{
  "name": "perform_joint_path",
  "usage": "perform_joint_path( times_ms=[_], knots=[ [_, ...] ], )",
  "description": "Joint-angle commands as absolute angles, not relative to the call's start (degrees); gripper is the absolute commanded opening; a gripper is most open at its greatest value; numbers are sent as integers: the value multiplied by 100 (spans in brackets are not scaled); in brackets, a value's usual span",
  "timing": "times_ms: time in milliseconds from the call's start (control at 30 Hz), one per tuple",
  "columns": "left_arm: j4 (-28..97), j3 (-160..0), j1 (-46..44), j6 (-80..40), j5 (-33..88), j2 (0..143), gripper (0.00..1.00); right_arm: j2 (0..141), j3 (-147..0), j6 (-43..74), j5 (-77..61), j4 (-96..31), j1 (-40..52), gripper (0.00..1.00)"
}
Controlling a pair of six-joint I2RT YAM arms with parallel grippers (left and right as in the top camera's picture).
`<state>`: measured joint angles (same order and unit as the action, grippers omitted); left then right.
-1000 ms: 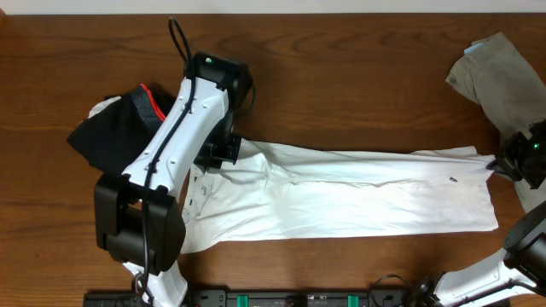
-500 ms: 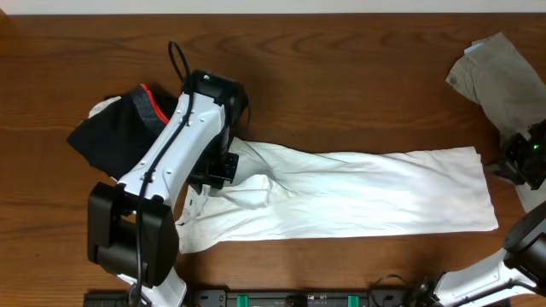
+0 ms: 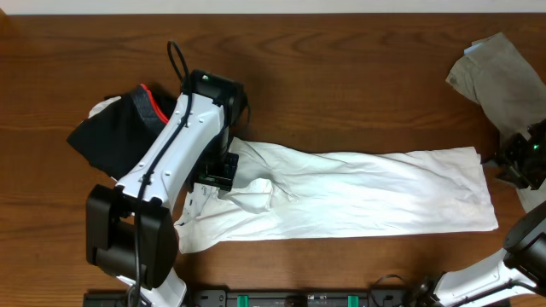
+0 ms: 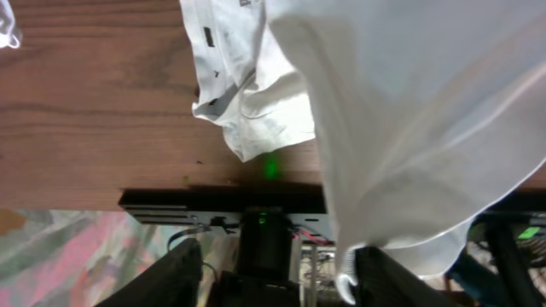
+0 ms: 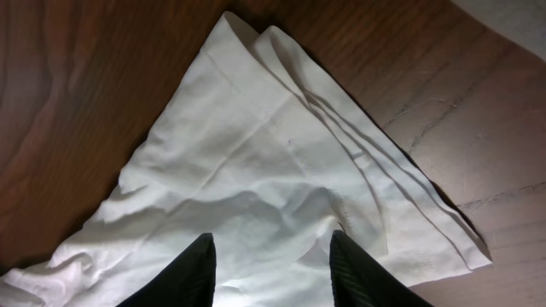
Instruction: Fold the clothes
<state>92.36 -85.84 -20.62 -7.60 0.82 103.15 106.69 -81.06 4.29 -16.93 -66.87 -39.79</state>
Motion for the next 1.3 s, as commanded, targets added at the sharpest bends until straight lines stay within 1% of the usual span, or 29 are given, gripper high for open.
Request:
perform_joint_path(
  times_ms=[0,533,600,633,733,933,967,1000,1033,1067,1100,1133,1167,1267],
  knots=[
    [9592,-8560,-2051,-777,-67,10178,60,10510,-8241,421,-1697,-6705,-4012,42],
    [9323,-8560,-1999,-773,-106,10178,75,10510,-8241,421,-1697,-6705,-4012,44],
    [9312,-8560,-1999,-773,-106,10178,85,10510,-8241,421,-1697,-6702,-4010,44],
    [9310,-8560,-1999,-773,-106,10178,87,10510,-8241,421,-1697,-6700,-4010,44],
    [9297,-8560,-1999,-773,-106,10178,89,10510,-8241,421,-1697,-6687,-4012,45],
    [9282,-8560,-1999,-773,-104,10178,88,10512,-8241,421,-1697,-6678,-4012,45],
    [9262,-8560,-1999,-773,-104,10178,87,10510,-8241,421,-1697,-6674,-4012,45],
    [9233,-8562,-1999,-773,-104,10178,82,10510,-8241,421,-1697,-6665,-4010,45],
    [9201,-8562,-1999,-773,-102,10178,75,10510,-8241,421,-1697,-6661,-4010,45],
    [9181,-8569,-1999,-775,-102,10178,58,10512,-8239,421,-1697,-6661,-4010,46],
    [9161,-8589,-1999,-777,-97,10178,36,10512,-8239,421,-1697,-6661,-4010,46],
    [9161,-8621,-1999,-777,-82,10178,19,10512,-8239,421,-1697,-6659,-4010,47],
    [9166,-8676,-1999,-777,-82,10173,6,10512,-8239,421,-1695,-6646,-4010,48],
    [9137,-8864,-1999,-829,-86,10060,6,10512,-8239,416,-1564,-6536,-4012,53]
  ],
)
